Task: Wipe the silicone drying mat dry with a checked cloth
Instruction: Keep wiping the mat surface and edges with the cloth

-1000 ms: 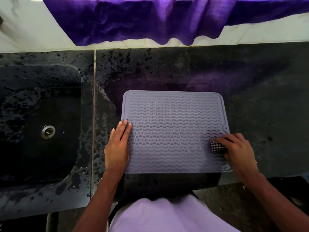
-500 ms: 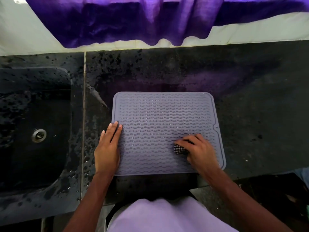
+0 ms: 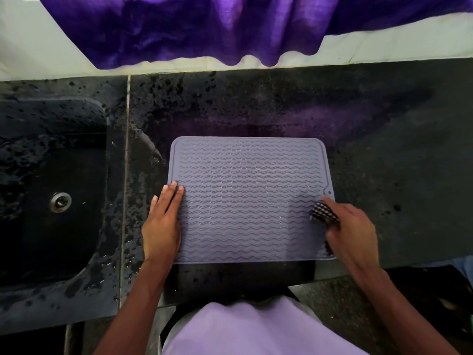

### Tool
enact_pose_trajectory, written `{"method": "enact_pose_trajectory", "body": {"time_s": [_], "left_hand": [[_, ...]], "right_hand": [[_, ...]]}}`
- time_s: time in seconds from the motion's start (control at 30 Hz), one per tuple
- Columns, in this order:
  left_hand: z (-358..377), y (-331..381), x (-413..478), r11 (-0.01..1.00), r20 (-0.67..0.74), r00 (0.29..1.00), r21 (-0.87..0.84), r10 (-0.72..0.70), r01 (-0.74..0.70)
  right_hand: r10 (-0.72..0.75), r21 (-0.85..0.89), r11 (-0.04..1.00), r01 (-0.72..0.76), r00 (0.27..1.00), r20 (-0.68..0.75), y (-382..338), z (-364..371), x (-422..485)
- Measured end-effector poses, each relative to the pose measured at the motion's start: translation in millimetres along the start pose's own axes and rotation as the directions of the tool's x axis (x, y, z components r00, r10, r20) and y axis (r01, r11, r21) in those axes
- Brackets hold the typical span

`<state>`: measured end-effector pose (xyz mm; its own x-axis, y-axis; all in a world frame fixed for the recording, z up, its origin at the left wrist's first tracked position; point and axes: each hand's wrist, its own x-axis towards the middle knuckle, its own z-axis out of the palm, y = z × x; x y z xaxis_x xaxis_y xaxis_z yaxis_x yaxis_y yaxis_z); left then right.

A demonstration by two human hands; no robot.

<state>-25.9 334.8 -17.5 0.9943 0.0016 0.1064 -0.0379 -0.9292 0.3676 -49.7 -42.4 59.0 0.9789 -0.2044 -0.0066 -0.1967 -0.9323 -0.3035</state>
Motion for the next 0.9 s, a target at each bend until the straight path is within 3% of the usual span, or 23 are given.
{"method": "enact_pose_trajectory", "body": {"time_s": [0.13,0.27,0.4,0.63,0.77,0.9], "left_hand": [[-0.7,-0.6,-0.1,1.000,0.004,1.000,0.006,0.003,-0.003],[-1.5,-2.6,-0.5,1.000,0.003,1.000,0.010,0.013,-0.013],[-2.2,-1.9,-0.8,1.000,0.004,1.000,0.001,0.007,-0.007],[-1.5,1.9,-0.7,1.000,-0.007,1.000,-0.008,-0.011,0.011],[-1.0,2.4,-0.2,1.000,-0.019,1.000,0.002,-0.007,0.007],[-1.3,0.9,-0.2,1.000,-0.023,1.000,0.011,0.011,-0.011]], "right_hand": [[-0.173,0.101,0.981,0.167,0.984,0.045,-62.3,20.3,5.6],[-0.280,0.015,0.960,0.281,0.952,0.121,-75.3,40.3,5.1],[-0.195,-0.053,0.979,0.199,0.978,0.077,-35.3,29.9,11.5],[0.192,-0.113,0.975,-0.191,0.981,0.005,25.3,-8.8,10.5],[0.156,0.028,0.988,-0.155,0.987,-0.034,2.0,-6.2,10.4],[0.007,0.120,0.993,-0.009,1.000,0.017,-45.8,12.8,11.7]]}}
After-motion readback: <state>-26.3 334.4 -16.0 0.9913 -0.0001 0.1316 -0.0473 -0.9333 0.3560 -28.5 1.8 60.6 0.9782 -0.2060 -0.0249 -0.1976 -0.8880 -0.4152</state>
